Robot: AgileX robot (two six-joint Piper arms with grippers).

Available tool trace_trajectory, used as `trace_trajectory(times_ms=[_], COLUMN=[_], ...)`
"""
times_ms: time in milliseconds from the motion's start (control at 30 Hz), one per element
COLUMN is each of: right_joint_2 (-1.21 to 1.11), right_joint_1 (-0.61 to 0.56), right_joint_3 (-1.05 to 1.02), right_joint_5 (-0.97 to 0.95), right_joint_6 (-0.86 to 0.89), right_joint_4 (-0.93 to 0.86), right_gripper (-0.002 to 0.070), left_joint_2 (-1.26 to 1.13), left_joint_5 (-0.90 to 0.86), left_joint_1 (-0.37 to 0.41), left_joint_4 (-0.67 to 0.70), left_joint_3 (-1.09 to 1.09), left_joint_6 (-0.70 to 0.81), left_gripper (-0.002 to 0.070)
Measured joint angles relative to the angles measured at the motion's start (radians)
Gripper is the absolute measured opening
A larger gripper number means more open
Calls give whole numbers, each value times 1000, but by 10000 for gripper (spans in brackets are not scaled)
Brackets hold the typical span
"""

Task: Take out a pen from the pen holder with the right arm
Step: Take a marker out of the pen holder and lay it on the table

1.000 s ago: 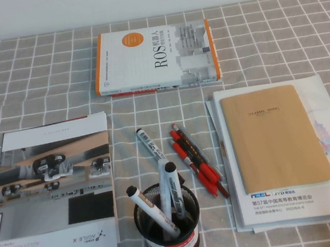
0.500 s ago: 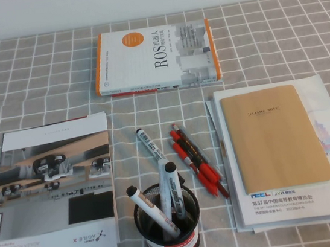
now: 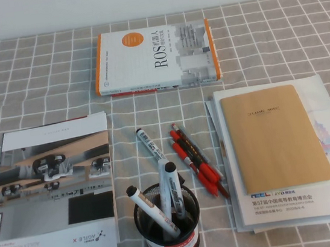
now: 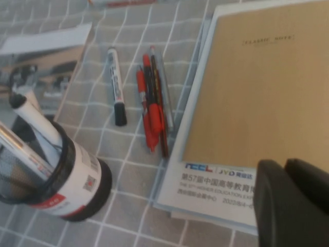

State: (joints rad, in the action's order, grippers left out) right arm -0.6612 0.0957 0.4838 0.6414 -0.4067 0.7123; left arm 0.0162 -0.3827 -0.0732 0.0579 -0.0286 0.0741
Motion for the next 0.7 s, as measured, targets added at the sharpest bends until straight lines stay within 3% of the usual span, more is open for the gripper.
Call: trace_trajectory(times_ms=[233, 367, 700], right_joint_2=[-132, -180, -343], right_joint_1=[2, 79, 523], right_joint_3=[36, 37, 107], right_joint_5=[-15, -93, -375], right_joint_6=[-134, -148, 0], right_joint_4=[78, 83, -81], right_gripper=[-12, -12, -12], left_joint_2=[0, 0, 0], left_joint_5=[0, 0, 0], left_joint_1=[0, 0, 0], left_joint_4=[0, 0, 0], left_joint_3=[0, 0, 0], left_joint_6=[0, 0, 0], left_gripper=[-3, -3, -3])
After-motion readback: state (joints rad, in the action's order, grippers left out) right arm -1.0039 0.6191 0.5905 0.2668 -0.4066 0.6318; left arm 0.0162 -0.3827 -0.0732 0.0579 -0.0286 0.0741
